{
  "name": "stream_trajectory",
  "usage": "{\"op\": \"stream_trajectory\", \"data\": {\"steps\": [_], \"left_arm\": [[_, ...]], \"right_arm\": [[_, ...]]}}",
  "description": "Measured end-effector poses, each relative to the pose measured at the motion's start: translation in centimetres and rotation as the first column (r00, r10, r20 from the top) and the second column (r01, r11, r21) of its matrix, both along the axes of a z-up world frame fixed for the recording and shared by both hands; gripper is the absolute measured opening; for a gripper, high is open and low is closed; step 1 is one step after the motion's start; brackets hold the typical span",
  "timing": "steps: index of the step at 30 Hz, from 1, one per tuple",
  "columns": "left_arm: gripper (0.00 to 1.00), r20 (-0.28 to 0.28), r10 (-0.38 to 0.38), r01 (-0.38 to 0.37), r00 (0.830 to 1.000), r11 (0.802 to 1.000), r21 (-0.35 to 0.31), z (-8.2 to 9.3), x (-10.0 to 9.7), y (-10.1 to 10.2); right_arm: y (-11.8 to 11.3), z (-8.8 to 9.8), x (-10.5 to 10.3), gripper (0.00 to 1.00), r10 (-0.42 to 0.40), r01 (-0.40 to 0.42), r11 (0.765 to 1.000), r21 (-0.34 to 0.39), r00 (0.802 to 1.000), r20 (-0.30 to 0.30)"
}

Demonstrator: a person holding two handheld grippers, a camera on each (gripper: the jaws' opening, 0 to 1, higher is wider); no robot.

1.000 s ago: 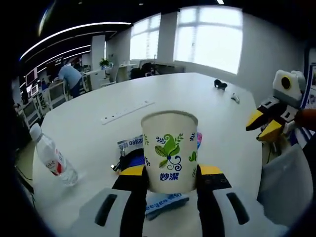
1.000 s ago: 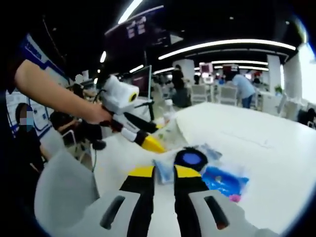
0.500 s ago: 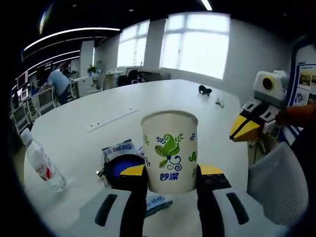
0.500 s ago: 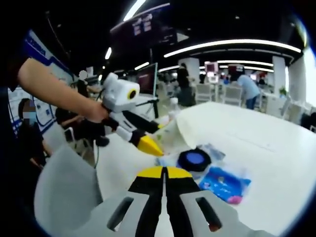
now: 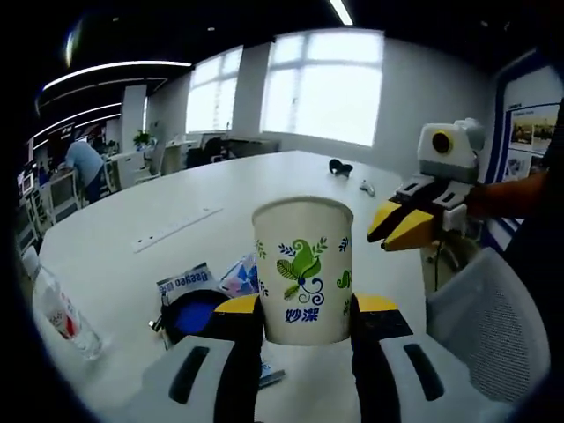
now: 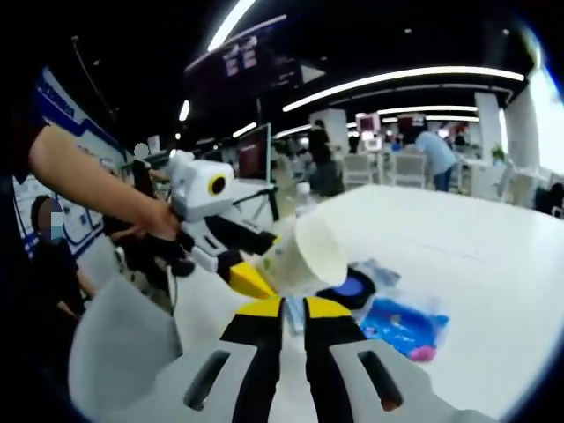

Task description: Arrange the tabletop items into an orderly group along one side of the table until the central work area is clear of visible clutter.

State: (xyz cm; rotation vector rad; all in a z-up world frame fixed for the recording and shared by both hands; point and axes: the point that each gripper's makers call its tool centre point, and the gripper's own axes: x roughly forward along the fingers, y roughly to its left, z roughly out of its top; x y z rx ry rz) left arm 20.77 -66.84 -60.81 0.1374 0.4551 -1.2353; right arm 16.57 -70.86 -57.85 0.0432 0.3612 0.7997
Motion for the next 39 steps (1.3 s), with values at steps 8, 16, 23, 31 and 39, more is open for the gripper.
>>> {"op": "stream_trajectory", "data": {"steps": [8,16,23,31,39], "left_arm": [[0.37,0.021,-0.03,0.03,0.999,0.999,-0.017,0.6,-0.7,-0.7],[0.37,0.069,-0.055,0.058,0.996,0.997,-0.045,1.6,-1.3,-1.5],[0.37,0.073,-0.079,0.082,0.994,0.996,-0.045,2.0,-2.1,-1.8],[0.37,0.107,-0.083,0.087,0.991,0.996,-0.034,2.2,-2.0,-1.8],[0.37,0.117,-0.09,0.092,0.989,0.996,-0.013,1.9,-2.1,-1.8]], "right_arm": [[0.0,0.2,0.4,0.22,-0.019,0.02,0.999,0.035,1.0,-0.006],[0.5,0.4,0.1,0.3,-0.005,0.006,0.998,0.065,1.0,-0.014],[0.4,0.9,0.1,0.31,-0.013,0.013,0.996,0.085,1.0,-0.003],[0.3,1.5,0.0,0.3,-0.02,0.019,0.995,0.098,1.0,0.011],[0.4,1.6,-0.1,0.3,-0.024,0.022,0.994,0.111,1.0,0.017]]}}
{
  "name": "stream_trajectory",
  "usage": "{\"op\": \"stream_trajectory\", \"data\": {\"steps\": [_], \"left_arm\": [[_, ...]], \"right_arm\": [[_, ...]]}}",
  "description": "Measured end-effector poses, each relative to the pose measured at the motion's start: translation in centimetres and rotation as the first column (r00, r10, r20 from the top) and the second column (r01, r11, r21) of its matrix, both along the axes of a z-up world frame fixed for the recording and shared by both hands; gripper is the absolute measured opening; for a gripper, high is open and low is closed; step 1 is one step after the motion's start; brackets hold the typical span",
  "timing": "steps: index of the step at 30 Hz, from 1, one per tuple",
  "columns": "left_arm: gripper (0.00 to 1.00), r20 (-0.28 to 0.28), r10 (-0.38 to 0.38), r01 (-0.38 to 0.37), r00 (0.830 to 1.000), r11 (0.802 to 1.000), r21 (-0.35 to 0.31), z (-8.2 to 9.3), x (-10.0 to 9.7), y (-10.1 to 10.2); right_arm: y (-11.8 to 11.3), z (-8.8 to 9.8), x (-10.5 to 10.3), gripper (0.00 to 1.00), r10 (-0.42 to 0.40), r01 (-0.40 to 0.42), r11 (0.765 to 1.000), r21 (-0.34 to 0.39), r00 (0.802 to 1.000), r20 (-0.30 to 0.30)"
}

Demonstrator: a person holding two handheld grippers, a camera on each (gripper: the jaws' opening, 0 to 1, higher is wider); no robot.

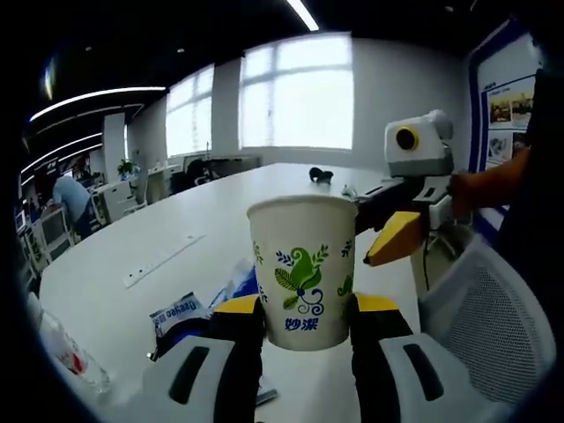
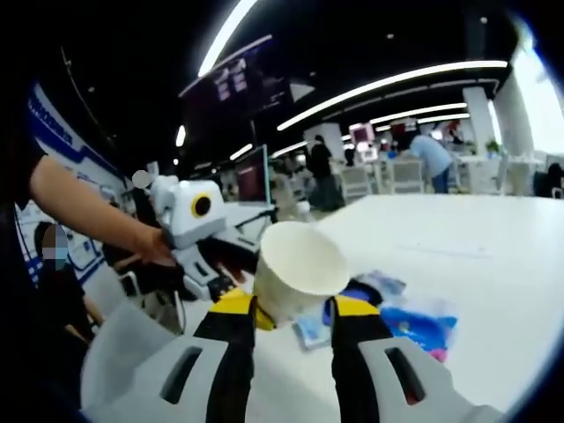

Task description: Arrange the tabletop items into an orderly group along one side of the table until the central work area is clear of visible clutter.

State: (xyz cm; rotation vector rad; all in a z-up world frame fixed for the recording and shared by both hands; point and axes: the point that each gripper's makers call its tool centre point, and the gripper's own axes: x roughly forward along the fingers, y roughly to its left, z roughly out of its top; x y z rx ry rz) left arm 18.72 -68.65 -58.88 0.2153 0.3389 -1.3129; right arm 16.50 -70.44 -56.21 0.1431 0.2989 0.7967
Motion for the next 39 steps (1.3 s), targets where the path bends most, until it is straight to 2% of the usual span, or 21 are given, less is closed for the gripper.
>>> {"op": "stream_trajectory", "data": {"steps": [21,39], "left_arm": [[0.36,0.019,0.015,-0.015,1.0,1.0,0.0,-0.2,0.1,-0.2],[0.36,0.008,0.045,-0.045,0.999,0.999,-0.016,-0.9,-1.4,1.2]], "right_arm": [[0.3,0.4,0.3,0.3,0.004,-0.004,1.0,0.02,1.0,0.015],[3.1,0.6,-0.5,0.34,0.047,-0.047,0.999,0.025,0.998,0.034]]}}
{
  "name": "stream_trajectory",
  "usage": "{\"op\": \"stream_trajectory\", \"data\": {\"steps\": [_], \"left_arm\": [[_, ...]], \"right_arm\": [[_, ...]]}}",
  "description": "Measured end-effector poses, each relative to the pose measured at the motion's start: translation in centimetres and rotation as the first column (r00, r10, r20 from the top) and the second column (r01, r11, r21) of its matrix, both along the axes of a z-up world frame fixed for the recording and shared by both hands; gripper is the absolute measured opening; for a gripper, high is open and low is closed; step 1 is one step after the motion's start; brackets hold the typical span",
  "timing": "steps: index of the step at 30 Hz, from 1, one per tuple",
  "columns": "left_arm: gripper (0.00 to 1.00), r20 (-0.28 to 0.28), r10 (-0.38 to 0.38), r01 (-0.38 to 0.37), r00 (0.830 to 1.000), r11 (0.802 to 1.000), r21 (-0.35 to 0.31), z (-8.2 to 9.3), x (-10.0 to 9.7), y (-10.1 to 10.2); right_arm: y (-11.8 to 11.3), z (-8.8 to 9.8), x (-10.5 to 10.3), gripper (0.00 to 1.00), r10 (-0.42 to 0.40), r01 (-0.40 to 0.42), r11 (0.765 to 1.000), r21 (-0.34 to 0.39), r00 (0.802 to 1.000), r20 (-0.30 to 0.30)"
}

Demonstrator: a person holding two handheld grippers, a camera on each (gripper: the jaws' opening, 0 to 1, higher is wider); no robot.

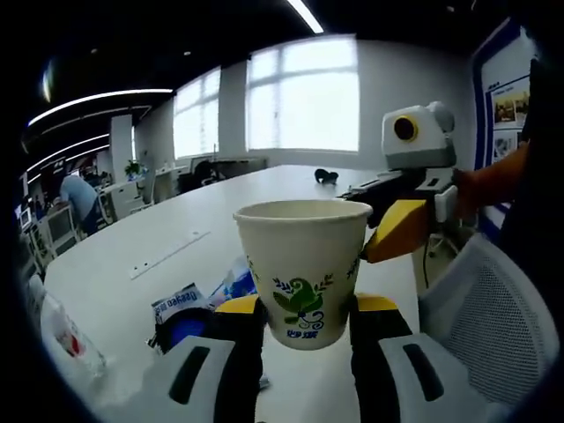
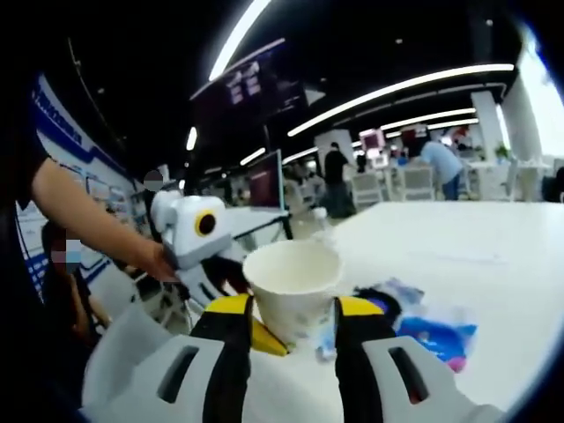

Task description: Arrange the tabletop items into an orderly group along one side of the table until the central work area is clear of visible clutter.

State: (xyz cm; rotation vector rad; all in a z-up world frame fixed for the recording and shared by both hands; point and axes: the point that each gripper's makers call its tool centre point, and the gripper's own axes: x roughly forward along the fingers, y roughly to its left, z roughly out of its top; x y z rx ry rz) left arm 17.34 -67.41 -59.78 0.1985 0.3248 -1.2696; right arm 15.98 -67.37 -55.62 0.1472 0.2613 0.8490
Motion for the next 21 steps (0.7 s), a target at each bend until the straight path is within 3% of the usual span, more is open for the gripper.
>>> {"op": "stream_trajectory", "data": {"steps": [16,21], "left_arm": [[0.36,-0.013,0.04,-0.04,0.999,0.999,0.004,-0.6,0.6,2.4],[0.36,-0.028,0.033,-0.033,0.999,0.999,0.0,-1.0,0.7,3.0]], "right_arm": [[2.6,0.3,0.3,0.35,0.028,-0.028,1.0,0.013,1.0,-0.005],[3.3,0.0,0.4,0.36,0.026,-0.026,1.0,0.005,0.999,-0.035]]}}
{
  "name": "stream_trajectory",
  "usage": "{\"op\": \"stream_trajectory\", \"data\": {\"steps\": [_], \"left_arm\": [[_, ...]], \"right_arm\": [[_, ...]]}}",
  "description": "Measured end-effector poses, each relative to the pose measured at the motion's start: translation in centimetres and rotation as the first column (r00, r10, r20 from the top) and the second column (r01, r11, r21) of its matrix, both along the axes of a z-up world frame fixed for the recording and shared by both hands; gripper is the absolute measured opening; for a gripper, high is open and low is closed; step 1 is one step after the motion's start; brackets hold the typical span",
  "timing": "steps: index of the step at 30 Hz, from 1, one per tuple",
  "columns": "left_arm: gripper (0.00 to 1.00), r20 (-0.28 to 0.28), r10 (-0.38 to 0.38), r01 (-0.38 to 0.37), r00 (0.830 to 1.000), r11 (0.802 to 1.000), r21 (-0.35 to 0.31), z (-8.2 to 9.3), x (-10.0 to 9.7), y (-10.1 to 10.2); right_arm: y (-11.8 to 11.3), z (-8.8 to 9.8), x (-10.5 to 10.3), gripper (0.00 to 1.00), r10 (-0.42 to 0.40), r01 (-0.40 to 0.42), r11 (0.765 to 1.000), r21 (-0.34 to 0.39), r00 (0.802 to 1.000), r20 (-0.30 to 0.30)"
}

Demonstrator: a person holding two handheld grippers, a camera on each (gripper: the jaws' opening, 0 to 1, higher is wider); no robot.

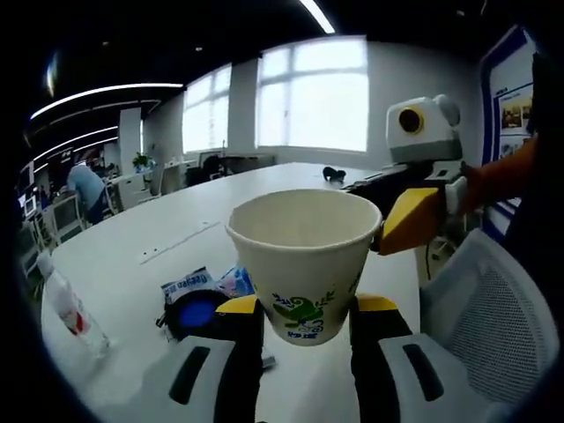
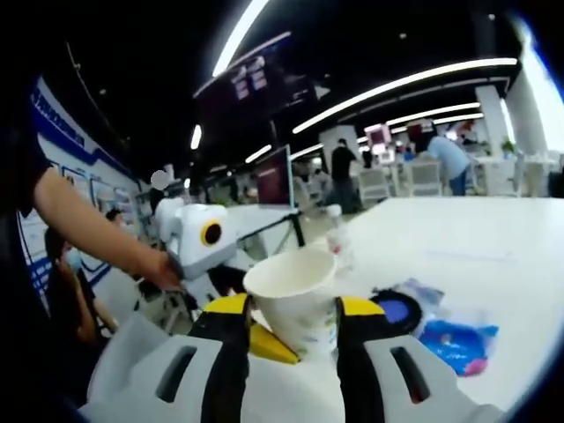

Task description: Arrange the tabletop items into an orderly group along one side of the table until the central work area is clear of visible clutter.

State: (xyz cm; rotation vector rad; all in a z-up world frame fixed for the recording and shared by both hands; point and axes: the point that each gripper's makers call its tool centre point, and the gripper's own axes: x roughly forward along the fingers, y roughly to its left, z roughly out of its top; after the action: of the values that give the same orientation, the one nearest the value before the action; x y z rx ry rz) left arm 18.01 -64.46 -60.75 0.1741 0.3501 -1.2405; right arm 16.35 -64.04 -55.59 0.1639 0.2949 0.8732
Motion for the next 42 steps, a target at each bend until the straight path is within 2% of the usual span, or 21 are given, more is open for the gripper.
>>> {"op": "stream_trajectory", "data": {"steps": [5,7,10,12,15,26,39,42], "left_arm": [[0.36,-0.01,0.007,-0.008,1.0,1.0,-0.027,0.1,0.4,0.5],[0.36,-0.009,0.016,-0.016,1.0,0.999,-0.04,0.2,0.7,0.9],[0.36,-0.019,0.031,-0.032,0.999,0.998,-0.055,0.2,1.1,1.5],[0.36,-0.021,0.043,-0.044,0.999,0.997,-0.064,0.2,1.5,2.0],[0.36,-0.024,0.07,-0.072,0.997,0.995,-0.075,0.1,2.3,2.8],[0.36,-0.022,0.145,-0.146,0.989,0.986,-0.079,-1.3,4.9,5.2],[0.36,-0.021,0.13,-0.132,0.991,0.987,-0.095,-2.4,5.6,6.4],[0.36,-0.021,0.122,-0.123,0.992,0.988,-0.094,-2.7,5.8,6.6]], "right_arm": [[0.7,0.1,0.4,0.4,-0.004,0.004,1.0,-0.008,1.0,-0.018],[0.9,0.2,0.7,0.43,-0.014,0.015,0.999,-0.045,1.0,0.014],[1.0,0.7,1.1,0.52,-0.034,0.037,0.997,-0.063,0.999,0.042],[0.9,0.9,1.4,0.58,-0.046,0.049,0.996,-0.069,0.998,0.044],[0.7,0.8,1.6,0.61,-0.055,0.058,0.995,-0.078,0.998,0.037],[-0.3,-0.9,1.6,0.61,-0.101,0.099,0.983,-0.152,0.995,-0.009],[-0.1,-1.9,1.9,0.6,-0.15,0.142,0.972,-0.186,0.988,-0.028],[0.0,-1.6,2.0,0.6,-0.169,0.16,0.972,-0.17,0.985,-0.038]]}}
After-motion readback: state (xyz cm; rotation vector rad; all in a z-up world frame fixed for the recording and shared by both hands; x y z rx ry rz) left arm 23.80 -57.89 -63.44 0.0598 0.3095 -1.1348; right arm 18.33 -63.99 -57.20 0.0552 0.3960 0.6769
